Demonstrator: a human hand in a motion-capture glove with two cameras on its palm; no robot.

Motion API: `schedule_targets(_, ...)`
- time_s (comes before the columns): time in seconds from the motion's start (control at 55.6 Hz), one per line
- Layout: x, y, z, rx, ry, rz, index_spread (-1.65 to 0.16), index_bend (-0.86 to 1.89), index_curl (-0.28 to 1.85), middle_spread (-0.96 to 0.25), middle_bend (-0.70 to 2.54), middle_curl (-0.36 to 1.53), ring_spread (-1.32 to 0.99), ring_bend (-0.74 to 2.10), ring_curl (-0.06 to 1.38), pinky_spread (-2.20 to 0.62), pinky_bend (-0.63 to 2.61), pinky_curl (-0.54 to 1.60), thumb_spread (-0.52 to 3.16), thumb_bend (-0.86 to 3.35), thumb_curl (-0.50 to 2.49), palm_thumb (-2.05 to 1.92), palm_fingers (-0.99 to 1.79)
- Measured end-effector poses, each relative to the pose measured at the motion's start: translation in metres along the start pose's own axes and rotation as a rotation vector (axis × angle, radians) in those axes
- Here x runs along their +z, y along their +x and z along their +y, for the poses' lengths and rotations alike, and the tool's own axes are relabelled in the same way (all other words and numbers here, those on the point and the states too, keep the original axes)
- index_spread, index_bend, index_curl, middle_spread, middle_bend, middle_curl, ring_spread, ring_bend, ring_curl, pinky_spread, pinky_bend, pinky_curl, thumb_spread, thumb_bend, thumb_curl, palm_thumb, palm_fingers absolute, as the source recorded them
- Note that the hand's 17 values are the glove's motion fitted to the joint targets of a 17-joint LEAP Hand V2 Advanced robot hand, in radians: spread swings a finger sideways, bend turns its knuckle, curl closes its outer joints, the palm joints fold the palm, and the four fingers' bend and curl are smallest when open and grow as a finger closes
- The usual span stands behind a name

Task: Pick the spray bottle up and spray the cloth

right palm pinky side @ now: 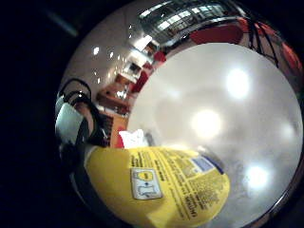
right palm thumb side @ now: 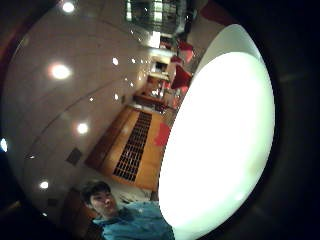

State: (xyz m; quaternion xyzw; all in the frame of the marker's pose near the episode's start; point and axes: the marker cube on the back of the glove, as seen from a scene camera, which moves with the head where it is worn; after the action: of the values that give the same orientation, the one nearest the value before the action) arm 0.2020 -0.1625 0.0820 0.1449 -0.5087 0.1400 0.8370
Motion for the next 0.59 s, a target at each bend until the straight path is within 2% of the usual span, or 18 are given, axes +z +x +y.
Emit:
schedule_targets(0.252,0.046,-0.074,0.007,-0.063,-0.379,0.506,-0.22,0.20,0.45,-0.14,0.58,0.50,-0.18,0.69,0.45,-0.23,0.42,0.39,0.33,-0.04,0.66,0.88,1.38)
schedule_targets(0.414,0.067,-0.099,-0.001,-0.058,-0.531,0.848,-0.23,0.21,0.48,-0.14,0.59,0.51,-0.19,0.70,0.46,-0.24,0.43,0.39,0.30,-0.04,0.69,0.87,1.38)
schedule_targets(0.594,0.107,-0.125,0.010,-0.054,-0.689,1.111,-0.23,0.21,0.50,-0.14,0.59,0.51,-0.19,0.70,0.46,-0.24,0.43,0.39,0.29,-0.04,0.71,0.86,1.38)
